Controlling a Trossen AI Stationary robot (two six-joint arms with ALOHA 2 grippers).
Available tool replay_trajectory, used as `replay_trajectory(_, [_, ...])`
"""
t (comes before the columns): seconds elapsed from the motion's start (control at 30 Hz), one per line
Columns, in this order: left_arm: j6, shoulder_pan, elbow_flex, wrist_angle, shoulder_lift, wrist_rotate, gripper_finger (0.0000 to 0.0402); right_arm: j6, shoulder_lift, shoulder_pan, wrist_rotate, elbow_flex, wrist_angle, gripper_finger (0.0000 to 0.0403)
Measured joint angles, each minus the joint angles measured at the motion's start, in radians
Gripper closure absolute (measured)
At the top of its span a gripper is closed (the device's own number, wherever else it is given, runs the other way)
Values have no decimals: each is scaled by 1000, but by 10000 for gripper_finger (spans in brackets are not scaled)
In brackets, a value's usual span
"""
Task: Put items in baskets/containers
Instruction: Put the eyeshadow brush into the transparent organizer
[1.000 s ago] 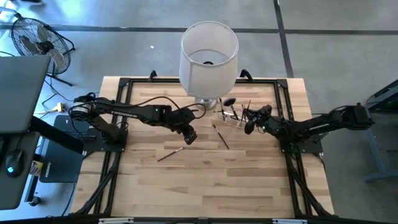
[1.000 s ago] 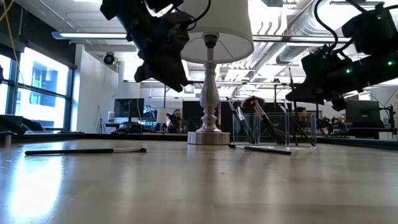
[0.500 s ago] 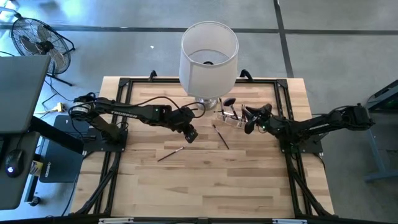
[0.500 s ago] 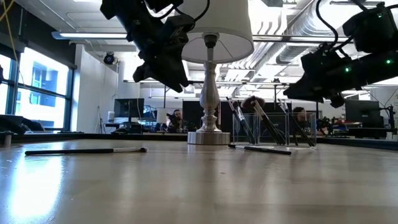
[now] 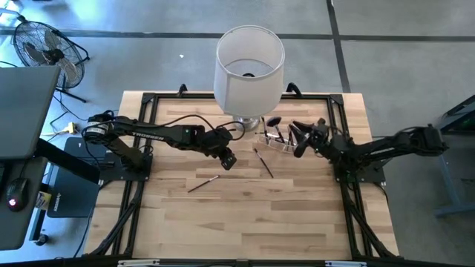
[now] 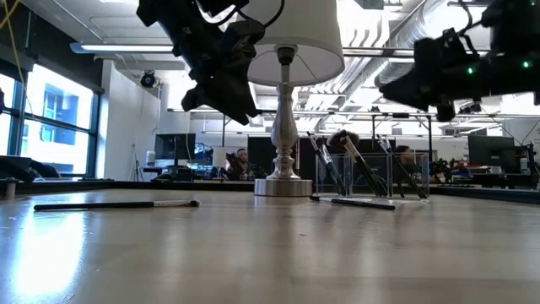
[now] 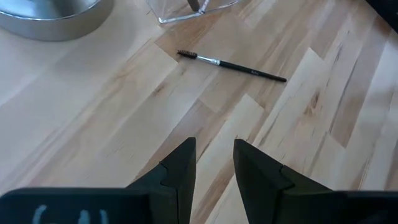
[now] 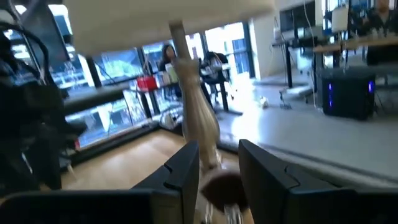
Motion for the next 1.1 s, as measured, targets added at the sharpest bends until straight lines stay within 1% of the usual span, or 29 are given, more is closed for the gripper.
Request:
replay_trajectory(0.2, [-1,0,0,-1,0,9,296,-120,-42,0,-52,94,-15,311])
replay_trajectory(0.3, [-1,0,0,-2,0,9,296,-144,-43,0,-114,167,-97,326])
replay_trajectory(0.37, [0,0,0,-2,0,9,296,-138,-43,0,-182,226,-224,339])
replay_trajectory(0.57, [2,0,0,-3,0,8,296,7,-19,0,-417,417,-795,394])
replay_trajectory(0.63, [2,0,0,-6,0,12,296,58,5,0,-477,471,-944,397])
replay_trajectory(0.7, [2,0,0,-18,0,30,296,112,39,4,-526,531,-1131,395])
replay_trajectory(0.8, [2,-7,0,-63,0,57,296,176,124,36,-538,630,-1408,401])
replay_trajectory(0.87, [2,-18,0,-109,0,59,296,202,191,74,-527,688,-1516,400])
replay_trajectory(0.93, [6,-37,-1,-158,0,59,296,232,265,120,-496,738,-1565,401])
replay_trajectory(1.1, [23,-100,-1,-264,0,30,296,322,450,218,-462,855,-1564,402])
